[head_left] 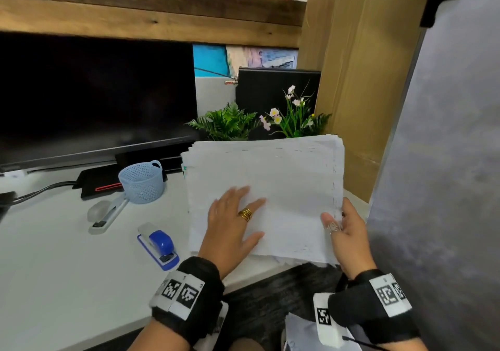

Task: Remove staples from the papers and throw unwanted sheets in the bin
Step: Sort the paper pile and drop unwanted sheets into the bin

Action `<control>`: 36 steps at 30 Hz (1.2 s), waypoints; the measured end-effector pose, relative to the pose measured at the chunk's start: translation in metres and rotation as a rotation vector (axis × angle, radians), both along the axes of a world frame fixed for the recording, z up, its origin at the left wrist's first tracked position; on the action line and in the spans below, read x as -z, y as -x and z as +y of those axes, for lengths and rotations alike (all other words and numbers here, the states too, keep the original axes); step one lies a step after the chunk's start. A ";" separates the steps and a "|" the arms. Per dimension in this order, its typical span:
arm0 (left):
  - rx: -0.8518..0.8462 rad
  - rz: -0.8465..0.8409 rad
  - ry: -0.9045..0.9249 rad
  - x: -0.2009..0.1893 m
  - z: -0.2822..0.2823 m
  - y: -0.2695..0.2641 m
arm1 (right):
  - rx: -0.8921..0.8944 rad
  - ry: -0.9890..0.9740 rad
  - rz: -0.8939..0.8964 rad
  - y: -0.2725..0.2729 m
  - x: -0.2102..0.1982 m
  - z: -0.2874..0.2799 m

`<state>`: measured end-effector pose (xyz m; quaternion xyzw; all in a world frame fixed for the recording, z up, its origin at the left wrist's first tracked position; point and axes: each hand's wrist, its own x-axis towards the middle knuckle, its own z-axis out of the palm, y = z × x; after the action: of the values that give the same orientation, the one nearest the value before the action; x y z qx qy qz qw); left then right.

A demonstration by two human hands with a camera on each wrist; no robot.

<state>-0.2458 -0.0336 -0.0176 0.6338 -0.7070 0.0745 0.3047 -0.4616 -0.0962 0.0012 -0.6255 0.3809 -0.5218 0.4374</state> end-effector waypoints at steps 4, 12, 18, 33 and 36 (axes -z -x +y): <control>-0.171 0.042 0.280 -0.048 0.002 -0.005 | -0.032 0.007 -0.024 0.009 -0.008 -0.001; -0.287 0.224 -0.034 -0.077 0.029 -0.011 | -0.271 -0.021 0.175 -0.005 0.005 0.006; -0.285 0.567 -0.073 -0.050 0.057 -0.030 | -0.532 0.032 0.364 -0.046 0.005 0.016; -0.676 0.627 0.112 -0.020 0.148 -0.127 | -0.548 0.055 0.632 -0.190 -0.020 0.015; -0.723 0.599 0.098 -0.016 0.155 -0.138 | -0.543 0.164 0.855 -0.226 -0.032 0.012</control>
<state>-0.1082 0.1218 -0.0017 0.8178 -0.3177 0.0233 0.4793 -0.2359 -0.0838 0.0328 -0.8916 0.3074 -0.1151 0.3120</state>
